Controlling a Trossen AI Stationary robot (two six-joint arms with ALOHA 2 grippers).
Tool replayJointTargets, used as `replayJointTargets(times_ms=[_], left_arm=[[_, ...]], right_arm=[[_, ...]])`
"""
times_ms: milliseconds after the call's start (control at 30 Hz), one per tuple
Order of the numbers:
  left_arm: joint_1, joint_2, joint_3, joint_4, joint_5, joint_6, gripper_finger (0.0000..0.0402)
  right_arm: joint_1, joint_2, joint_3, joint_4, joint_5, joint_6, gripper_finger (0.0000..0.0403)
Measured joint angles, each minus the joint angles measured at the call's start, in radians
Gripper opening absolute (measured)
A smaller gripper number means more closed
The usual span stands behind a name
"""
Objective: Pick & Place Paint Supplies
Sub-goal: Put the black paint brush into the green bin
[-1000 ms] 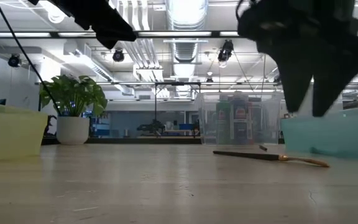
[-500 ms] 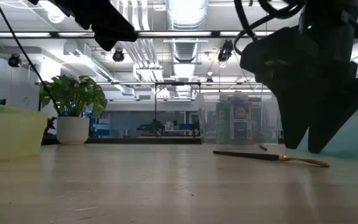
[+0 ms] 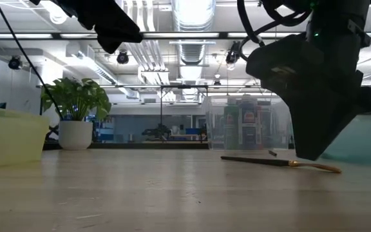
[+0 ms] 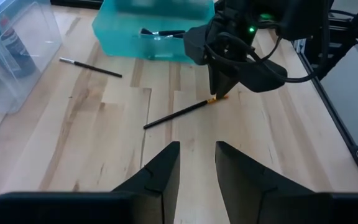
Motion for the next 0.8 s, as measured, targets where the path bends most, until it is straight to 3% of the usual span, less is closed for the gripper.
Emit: replayJointTargets(times_ms=[567, 800], left_arm=[[-0.001, 0.0, 0.0, -0.001, 0.0, -0.013, 0.0113], [-0.001, 0.0, 0.0, -0.001, 0.0, -0.013, 0.0113]], right_arm=[[0.007, 0.004, 0.113, -0.019, 0.056, -0.025, 0.0062], [0.005, 0.004, 0.096, -0.043, 0.049, -0.01, 0.0116]])
